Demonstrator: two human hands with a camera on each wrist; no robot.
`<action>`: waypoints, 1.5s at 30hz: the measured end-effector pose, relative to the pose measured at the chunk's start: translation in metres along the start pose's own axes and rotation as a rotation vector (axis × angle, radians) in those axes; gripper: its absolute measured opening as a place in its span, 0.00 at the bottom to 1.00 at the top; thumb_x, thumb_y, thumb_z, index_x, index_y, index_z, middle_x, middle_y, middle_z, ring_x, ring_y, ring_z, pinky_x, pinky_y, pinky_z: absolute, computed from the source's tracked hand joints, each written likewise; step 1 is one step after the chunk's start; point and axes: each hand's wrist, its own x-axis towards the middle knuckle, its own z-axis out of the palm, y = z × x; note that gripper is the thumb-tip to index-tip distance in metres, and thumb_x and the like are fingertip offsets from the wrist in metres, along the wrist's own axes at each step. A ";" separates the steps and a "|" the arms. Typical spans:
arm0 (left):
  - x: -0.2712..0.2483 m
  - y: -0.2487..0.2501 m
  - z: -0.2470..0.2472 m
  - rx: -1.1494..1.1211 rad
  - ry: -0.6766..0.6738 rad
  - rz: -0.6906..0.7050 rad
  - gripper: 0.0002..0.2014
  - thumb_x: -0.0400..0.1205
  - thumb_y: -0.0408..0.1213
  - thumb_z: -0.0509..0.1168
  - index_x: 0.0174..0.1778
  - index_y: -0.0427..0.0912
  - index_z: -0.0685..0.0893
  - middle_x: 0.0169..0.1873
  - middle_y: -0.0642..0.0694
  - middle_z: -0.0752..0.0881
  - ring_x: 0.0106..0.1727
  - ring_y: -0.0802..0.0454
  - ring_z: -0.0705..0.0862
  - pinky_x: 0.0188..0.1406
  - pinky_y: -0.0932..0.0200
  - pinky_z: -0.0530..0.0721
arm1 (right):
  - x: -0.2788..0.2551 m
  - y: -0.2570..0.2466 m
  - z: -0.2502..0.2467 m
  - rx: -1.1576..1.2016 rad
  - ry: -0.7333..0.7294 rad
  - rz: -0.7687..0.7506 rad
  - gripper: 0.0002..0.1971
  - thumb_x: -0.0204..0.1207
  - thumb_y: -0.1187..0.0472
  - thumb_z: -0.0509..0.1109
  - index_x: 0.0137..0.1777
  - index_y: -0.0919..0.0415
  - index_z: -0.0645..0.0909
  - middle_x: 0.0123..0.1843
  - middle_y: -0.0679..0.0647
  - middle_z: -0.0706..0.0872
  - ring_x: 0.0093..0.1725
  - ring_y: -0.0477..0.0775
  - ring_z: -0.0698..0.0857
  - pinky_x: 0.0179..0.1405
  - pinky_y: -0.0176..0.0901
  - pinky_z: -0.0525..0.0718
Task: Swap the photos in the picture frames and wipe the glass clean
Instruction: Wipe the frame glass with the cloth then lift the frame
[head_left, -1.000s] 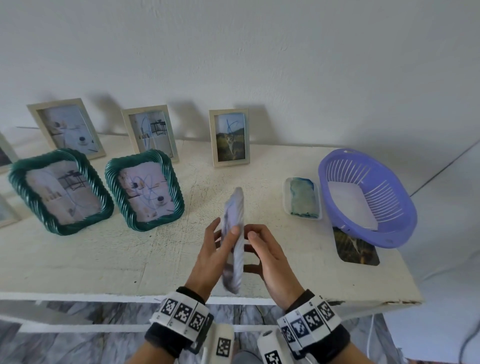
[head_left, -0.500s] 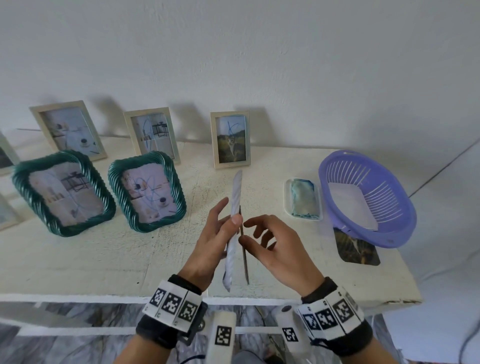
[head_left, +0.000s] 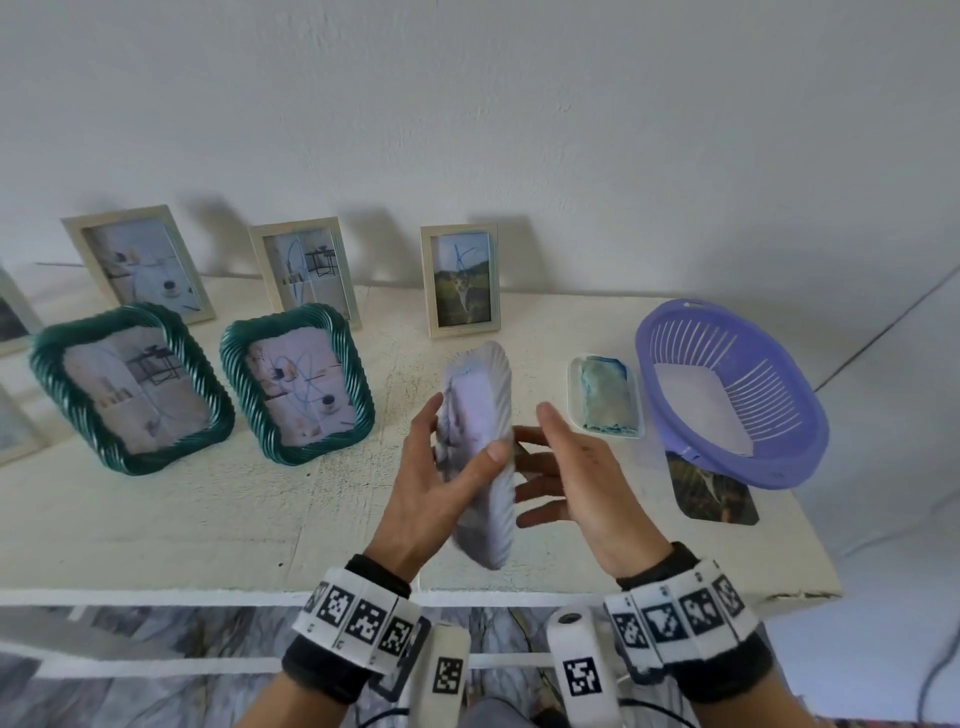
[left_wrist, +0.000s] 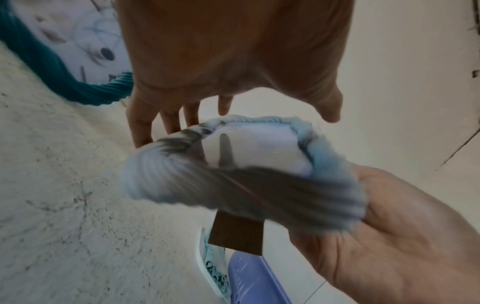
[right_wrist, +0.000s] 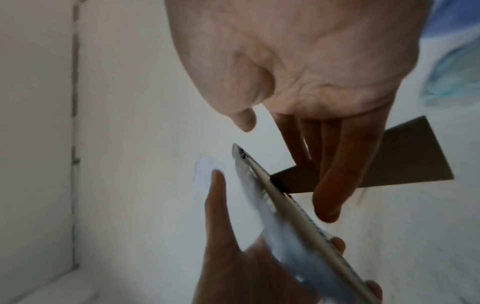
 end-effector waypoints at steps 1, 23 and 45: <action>-0.001 -0.001 -0.002 -0.003 0.034 0.016 0.55 0.62 0.74 0.67 0.84 0.59 0.56 0.78 0.51 0.69 0.74 0.54 0.73 0.68 0.53 0.74 | 0.003 0.000 -0.001 0.077 -0.011 0.054 0.27 0.82 0.36 0.55 0.48 0.52 0.90 0.43 0.56 0.93 0.41 0.57 0.91 0.40 0.50 0.85; 0.078 0.010 -0.018 -0.192 -0.043 -0.232 0.39 0.82 0.72 0.40 0.68 0.52 0.85 0.59 0.47 0.90 0.63 0.49 0.87 0.67 0.41 0.81 | 0.099 0.010 -0.030 0.043 0.060 0.076 0.22 0.87 0.45 0.54 0.46 0.55 0.86 0.39 0.52 0.89 0.40 0.51 0.86 0.38 0.46 0.83; 0.153 -0.015 -0.012 -0.467 0.043 -0.328 0.25 0.86 0.62 0.48 0.56 0.51 0.85 0.65 0.39 0.85 0.67 0.39 0.82 0.70 0.32 0.76 | 0.197 0.034 -0.035 -0.418 0.092 -0.194 0.13 0.87 0.60 0.56 0.63 0.54 0.79 0.57 0.56 0.88 0.55 0.58 0.87 0.57 0.66 0.85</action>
